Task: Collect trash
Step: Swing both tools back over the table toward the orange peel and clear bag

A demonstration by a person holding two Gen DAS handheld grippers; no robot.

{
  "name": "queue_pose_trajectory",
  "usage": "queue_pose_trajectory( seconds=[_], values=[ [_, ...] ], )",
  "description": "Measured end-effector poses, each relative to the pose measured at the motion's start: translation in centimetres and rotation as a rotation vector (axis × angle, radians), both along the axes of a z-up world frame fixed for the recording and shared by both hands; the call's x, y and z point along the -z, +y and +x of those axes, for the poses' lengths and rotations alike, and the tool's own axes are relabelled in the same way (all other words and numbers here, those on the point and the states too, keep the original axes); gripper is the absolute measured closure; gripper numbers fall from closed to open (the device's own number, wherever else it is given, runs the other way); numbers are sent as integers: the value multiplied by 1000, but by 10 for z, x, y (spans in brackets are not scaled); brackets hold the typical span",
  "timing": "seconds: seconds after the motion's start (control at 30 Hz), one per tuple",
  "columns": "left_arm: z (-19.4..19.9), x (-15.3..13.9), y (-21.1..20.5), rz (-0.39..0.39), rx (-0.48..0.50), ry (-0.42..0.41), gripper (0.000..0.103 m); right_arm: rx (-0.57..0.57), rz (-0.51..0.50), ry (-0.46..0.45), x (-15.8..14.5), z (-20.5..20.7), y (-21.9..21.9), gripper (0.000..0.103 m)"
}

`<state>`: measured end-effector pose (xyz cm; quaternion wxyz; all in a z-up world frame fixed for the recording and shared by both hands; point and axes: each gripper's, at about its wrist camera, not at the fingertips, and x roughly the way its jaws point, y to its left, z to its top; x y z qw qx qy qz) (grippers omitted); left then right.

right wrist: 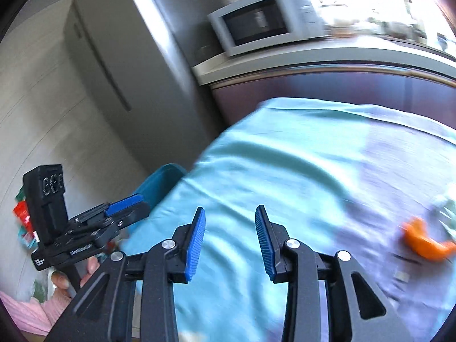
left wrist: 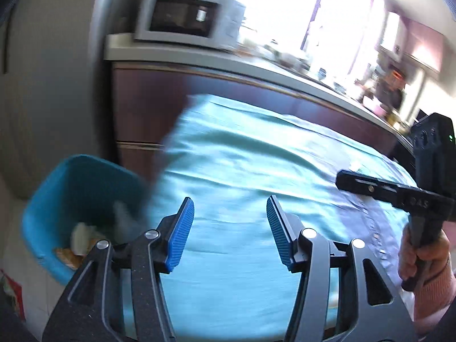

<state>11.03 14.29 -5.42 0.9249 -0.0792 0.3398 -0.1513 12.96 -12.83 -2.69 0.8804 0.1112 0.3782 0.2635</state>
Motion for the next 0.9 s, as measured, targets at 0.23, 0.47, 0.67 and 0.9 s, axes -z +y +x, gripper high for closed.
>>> queue_pose_trajectory(
  seconds=[0.23,0.47,0.67,0.9],
  values=[
    [9,2,-83,15,159,19,50,179,-1,5,10,-11,-82,68],
    [28,4,-153,30,273,54,50,317,-16,-17,13,-11,-140,62],
    [47,10,-199,20,334,99,50,383,-15,2,21,2,-179,54],
    [63,14,-243,42,379,132,50,397,-12,38,33,19,-198,53]
  ],
)
